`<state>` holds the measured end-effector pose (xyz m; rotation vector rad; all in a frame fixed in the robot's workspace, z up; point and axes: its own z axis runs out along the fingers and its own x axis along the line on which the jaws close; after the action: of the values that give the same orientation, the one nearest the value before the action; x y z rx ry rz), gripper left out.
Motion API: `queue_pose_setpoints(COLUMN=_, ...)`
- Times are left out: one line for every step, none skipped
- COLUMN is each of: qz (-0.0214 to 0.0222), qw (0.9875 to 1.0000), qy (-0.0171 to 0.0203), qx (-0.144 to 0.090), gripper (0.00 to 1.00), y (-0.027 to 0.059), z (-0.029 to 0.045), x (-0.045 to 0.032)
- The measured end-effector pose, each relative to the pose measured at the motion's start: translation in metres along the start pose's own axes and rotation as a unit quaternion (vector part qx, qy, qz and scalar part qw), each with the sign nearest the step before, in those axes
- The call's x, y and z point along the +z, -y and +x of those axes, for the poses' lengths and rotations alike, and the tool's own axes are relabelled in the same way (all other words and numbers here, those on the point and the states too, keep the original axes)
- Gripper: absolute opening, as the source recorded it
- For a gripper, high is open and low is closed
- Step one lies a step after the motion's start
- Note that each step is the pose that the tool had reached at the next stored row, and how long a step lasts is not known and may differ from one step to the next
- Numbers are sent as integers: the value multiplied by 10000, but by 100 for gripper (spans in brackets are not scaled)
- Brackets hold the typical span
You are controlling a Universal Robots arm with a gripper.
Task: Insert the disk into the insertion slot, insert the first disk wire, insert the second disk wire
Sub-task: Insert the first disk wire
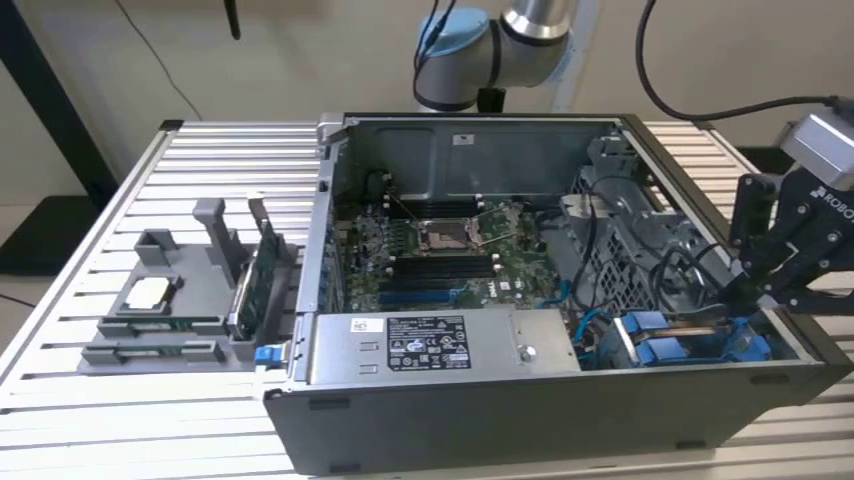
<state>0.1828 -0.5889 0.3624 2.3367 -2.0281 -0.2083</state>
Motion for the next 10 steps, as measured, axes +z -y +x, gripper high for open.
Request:
queue_pose_setpoints(qz=1, qw=10000, qy=4, qx=31, gripper=19, y=2, z=-1, x=13)
queue_pose_setpoints(qz=1, qw=10000, qy=10, qx=74, gripper=19, y=4, z=0, x=27)
queue_pose_setpoints(qz=2, qw=9999, qy=17, qx=120, gripper=19, y=5, z=0, x=38)
queue_pose_setpoints(qz=3, qw=9999, qy=21, qx=160, gripper=19, y=6, z=-1, x=45)
queue_pose_setpoints(qz=3, qw=9998, qy=24, qx=188, gripper=19, y=6, z=-2, x=48)
queue_pose_setpoints(qz=3, qw=9998, qy=24, qx=190, gripper=19, y=7, z=-2, x=48)
queue_pose_setpoints(qz=3, qw=9998, qy=24, qx=190, gripper=19, y=7, z=-2, x=48)
queue_pose_setpoints(qz=3, qw=9998, qy=25, qx=191, gripper=19, y=6, z=-1, x=50)
queue_pose_setpoints(qz=2, qw=9998, qy=25, qx=191, gripper=19, y=6, z=-2, x=49)
queue_pose_setpoints(qz=2, qw=9998, qy=26, qx=191, gripper=19, y=6, z=-2, x=50)
